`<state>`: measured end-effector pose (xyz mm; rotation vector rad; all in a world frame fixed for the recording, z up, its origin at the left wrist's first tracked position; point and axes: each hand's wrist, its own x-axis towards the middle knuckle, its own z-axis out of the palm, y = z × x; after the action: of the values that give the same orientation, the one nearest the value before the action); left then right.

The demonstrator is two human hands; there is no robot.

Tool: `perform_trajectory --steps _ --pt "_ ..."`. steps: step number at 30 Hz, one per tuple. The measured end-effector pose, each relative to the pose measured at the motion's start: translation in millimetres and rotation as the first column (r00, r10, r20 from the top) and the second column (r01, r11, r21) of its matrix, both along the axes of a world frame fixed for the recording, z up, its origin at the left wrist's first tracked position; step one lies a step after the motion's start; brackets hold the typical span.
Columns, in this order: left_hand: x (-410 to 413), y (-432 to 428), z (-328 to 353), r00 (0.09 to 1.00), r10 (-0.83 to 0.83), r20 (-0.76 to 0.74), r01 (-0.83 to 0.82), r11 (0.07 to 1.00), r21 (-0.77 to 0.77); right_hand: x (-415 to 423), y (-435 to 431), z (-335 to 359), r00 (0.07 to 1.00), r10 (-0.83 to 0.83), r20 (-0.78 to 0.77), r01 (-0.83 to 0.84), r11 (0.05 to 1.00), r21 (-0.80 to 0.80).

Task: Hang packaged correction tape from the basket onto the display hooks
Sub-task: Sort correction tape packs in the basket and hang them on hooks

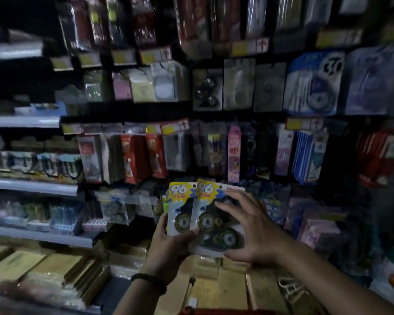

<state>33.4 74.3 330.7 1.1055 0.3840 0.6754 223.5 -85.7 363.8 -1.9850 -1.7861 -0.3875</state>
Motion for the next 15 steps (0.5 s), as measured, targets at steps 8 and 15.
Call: perform_trajectory --steps 8,15 --pt "10 41 78 0.979 0.175 0.109 -0.185 0.979 0.09 31 41 96 0.989 -0.014 0.149 -0.006 0.991 0.136" --pt "20 86 138 0.836 0.469 0.284 -0.547 0.753 0.366 57 88 174 0.95 -0.098 0.295 0.049 0.985 0.168"
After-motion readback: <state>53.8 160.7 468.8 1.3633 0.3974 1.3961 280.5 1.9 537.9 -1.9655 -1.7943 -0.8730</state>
